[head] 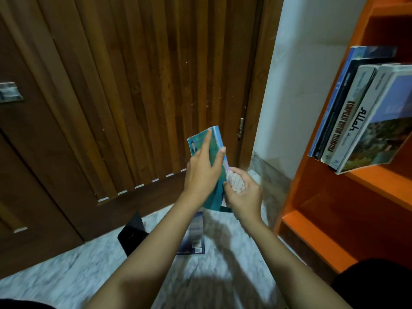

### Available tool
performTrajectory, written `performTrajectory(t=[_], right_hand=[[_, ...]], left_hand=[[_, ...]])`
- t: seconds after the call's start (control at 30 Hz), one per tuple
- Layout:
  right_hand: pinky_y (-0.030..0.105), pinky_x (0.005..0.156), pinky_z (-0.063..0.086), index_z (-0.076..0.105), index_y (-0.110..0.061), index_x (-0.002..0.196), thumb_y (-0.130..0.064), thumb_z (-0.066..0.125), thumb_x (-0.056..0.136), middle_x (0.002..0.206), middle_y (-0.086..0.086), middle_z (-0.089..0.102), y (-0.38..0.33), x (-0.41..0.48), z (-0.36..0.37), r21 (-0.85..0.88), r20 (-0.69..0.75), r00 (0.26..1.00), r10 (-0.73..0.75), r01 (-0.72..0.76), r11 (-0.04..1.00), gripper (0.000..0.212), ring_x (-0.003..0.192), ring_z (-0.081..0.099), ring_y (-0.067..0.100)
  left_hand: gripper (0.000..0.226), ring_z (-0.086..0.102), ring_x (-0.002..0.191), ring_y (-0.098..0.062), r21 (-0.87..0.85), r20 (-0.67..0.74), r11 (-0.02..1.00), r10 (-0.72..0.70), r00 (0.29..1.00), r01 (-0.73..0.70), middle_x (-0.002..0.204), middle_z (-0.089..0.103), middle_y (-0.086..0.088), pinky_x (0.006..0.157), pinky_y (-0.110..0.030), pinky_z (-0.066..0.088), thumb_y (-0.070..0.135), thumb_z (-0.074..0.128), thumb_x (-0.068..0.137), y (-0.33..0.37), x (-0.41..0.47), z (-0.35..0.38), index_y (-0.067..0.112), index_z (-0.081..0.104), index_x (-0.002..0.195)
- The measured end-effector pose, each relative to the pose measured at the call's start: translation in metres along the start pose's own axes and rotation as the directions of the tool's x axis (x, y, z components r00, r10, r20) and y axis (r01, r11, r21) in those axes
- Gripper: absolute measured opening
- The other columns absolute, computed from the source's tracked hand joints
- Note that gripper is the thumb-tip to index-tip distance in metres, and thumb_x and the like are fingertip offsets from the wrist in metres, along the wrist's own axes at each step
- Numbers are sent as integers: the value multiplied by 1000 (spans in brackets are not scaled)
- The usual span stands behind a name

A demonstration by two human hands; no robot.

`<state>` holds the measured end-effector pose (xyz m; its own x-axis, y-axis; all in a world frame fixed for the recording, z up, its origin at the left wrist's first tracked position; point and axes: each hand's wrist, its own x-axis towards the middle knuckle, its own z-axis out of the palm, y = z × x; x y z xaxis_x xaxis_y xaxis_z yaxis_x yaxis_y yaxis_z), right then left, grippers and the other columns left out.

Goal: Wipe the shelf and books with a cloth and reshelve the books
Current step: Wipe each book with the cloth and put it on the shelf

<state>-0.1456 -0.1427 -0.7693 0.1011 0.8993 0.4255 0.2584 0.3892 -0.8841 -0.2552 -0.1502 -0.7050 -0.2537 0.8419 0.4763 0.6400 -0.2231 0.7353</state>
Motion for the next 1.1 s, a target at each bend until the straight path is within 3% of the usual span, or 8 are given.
performTrajectory(t=[0.17, 0.27, 0.33, 0.57, 0.77, 0.93, 1.03, 1.1], right_hand=[[28, 61, 48, 70, -23, 108, -19, 64, 65, 73, 2, 66, -2, -5, 3, -289, -20, 974, -224, 209, 934, 43, 70, 61, 21], [21, 55, 42, 69, -23, 111, -22, 68, 70, 70, -3, 65, -1, -10, 8, -366, 3, 943, -333, 311, 877, 41, 65, 57, 15], [21, 54, 43, 67, -24, 116, -27, 69, 73, 76, -4, 67, 0, -11, 12, -395, 72, 929, -362, 360, 845, 43, 69, 57, 13], [0, 78, 37, 57, -14, 127, -24, 63, 89, 105, 0, 53, -10, 15, 1, -31, 145, 966, -214, 220, 975, 39, 91, 52, 0], [1, 77, 38, 58, -15, 115, -24, 55, 94, 109, 1, 50, -33, 45, -4, 14, -36, 976, -214, 215, 976, 24, 96, 50, -7], [3, 73, 37, 62, -12, 114, -21, 56, 93, 106, 5, 52, -71, 64, 16, -117, 32, 896, -443, 444, 889, 23, 88, 46, -4], [13, 65, 42, 62, -20, 115, -26, 53, 95, 103, 2, 51, -66, 77, 12, -216, 79, 857, -508, 513, 831, 23, 88, 48, 5], [18, 64, 45, 63, -21, 114, -27, 52, 95, 106, 4, 52, -54, 87, 3, -235, -34, 914, -404, 386, 892, 23, 90, 53, 12]], left_hand=[[79, 64, 85, -22, 0, -52, 997, -80, 995, 80, 100, 65, -10, 71, -38, 56, 35, 57, 92, -3, 2, 1, 30, 5, 150], [71, 58, 61, -11, -83, -100, 995, -64, 993, 55, 81, 62, -7, 52, -16, 48, 19, 52, 95, -3, 2, 3, 22, 7, 151], [67, 62, 68, -12, -195, -146, 979, -92, 985, 63, 87, 63, -7, 56, -14, 49, 13, 47, 96, -4, 3, 3, 22, 9, 150], [53, 66, 86, -10, -528, -243, 849, -181, 953, 27, 93, 65, 2, 71, -21, 55, 8, 45, 98, -7, 15, -18, 17, 25, 147], [39, 63, 107, -21, -715, -89, 690, -251, 964, 114, 120, 62, -15, 69, -22, 57, 6, 42, 99, -5, 6, -18, 18, 43, 136], [40, 55, 115, -1, -672, -96, 739, -159, 983, 54, 132, 52, 4, 99, -23, 46, 3, 43, 97, 9, 0, -7, 13, 44, 137], [39, 63, 104, -8, -743, -89, 666, -197, 976, 67, 118, 62, 2, 88, -26, 53, 4, 43, 98, 7, 2, -11, 15, 45, 135], [38, 65, 93, -7, -762, -87, 643, -212, 974, 72, 109, 64, 3, 74, -22, 56, 5, 44, 98, 3, 5, -15, 15, 45, 135]])
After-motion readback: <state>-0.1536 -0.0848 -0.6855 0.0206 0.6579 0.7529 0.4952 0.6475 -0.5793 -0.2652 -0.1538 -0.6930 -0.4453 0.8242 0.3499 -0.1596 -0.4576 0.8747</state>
